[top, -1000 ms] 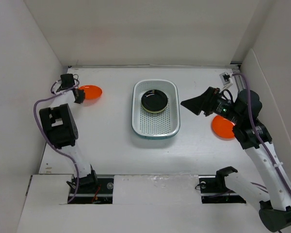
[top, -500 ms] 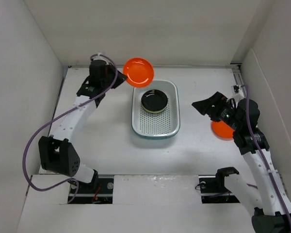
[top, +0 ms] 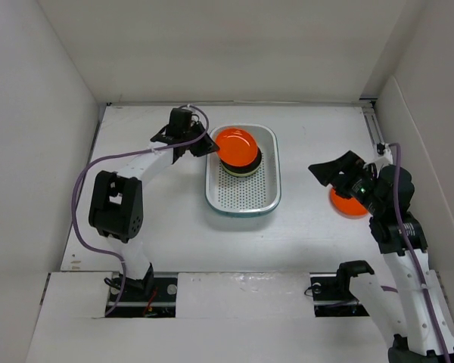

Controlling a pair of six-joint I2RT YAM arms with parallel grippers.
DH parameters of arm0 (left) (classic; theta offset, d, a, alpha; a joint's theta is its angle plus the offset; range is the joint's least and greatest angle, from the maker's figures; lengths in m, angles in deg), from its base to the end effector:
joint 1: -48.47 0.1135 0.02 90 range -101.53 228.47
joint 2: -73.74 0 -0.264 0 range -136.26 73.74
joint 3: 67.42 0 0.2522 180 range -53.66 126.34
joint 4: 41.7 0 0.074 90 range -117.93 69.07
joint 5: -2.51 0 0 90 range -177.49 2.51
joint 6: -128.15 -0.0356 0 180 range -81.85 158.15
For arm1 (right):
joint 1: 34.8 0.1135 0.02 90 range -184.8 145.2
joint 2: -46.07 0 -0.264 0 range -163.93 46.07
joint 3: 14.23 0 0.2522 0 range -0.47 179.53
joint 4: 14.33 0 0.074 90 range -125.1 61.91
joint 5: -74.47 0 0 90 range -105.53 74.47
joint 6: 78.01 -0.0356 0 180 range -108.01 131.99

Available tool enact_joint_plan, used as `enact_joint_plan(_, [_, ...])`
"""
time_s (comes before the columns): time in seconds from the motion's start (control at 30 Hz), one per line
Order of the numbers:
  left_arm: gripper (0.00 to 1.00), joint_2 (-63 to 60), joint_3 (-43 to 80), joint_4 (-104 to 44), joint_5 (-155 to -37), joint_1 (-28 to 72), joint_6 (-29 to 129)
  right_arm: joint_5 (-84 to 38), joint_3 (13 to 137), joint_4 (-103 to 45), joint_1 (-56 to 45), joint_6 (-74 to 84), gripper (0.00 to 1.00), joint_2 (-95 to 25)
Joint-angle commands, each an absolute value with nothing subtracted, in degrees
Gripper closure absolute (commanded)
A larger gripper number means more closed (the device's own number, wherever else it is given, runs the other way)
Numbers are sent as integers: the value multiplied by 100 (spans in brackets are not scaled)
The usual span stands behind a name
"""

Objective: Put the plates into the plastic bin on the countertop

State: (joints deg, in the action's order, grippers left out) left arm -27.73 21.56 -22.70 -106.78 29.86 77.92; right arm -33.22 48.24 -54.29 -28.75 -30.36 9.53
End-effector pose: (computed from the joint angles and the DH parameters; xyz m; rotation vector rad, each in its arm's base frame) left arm 0.3853 -0.1421 0.2615 -0.2007 2.2298 -0.9395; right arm 0.1375 0.0254 0.3548 0.3684 1.8570 0.8683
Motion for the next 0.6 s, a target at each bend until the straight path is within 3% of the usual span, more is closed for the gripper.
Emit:
enact_joint_plan(0.0, [100, -2672, 2290, -2697, -11052, 2983, 7718, -3074, 5042, -5464, -2900, -2976, 5, 994])
enact_joint_plan(0.07, [99, -2786, 2342, -2540, -11052, 2983, 7718, -2847, 4980, -5525, -2900, -2976, 5, 994])
enact_joint_plan(0.13, [66, -2786, 2395, -2477, -11052, 2983, 7656, -2679, 4919, -5656, -2900, -2976, 1, 994])
enact_joint_plan(0.2, [50, -2786, 2343, -2477, -11052, 2983, 7656, -2494, 4858, -5718, -2900, -3037, 1, 994])
enact_joint_plan(0.27, [40, -2629, 2342, -2477, -11052, 2983, 7656, -2407, 4857, -5771, -2900, -3099, 1, 994])
enact_joint_plan(0.43, [28, -2128, 2342, -2477, -11131, 2983, 7656, -1634, 4788, -6183, -2900, -3388, 1, 942])
enact_joint_plan(0.5, [1, -1612, 2290, -2364, -10870, 2861, 7516, -1257, 4682, -6351, -2969, -3661, 0, 810])
enact_joint_plan(0.57, [0, -1241, 2342, -2083, -10404, 2729, 7463, -1132, 4419, -6483, -3197, -3845, 0, 591])
